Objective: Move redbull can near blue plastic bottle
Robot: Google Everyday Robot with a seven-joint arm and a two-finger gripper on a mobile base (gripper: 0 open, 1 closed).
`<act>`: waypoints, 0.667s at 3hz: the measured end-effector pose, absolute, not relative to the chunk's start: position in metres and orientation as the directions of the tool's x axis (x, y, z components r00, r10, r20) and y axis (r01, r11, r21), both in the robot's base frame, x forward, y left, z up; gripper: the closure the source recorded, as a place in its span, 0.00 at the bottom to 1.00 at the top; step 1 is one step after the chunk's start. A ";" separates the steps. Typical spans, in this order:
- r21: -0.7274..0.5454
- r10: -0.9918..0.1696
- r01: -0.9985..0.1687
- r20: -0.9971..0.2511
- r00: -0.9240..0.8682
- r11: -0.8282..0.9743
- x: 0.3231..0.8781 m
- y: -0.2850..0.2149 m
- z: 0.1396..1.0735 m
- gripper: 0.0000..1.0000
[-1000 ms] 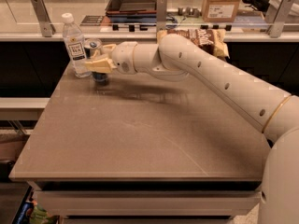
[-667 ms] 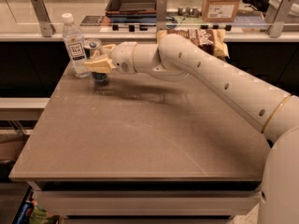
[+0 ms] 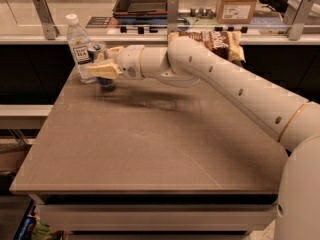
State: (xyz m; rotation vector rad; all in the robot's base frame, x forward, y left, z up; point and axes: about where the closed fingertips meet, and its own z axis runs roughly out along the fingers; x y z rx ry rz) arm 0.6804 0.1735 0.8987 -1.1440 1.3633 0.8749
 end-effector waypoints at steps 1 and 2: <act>-0.103 -0.151 -0.961 -0.986 0.066 0.257 0.679 0.176 0.899 0.00; -0.103 -0.151 -0.961 -0.986 0.066 0.257 0.679 0.176 0.899 0.00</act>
Offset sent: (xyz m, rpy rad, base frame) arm -0.0010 0.0024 0.0001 0.0004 0.0002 0.0039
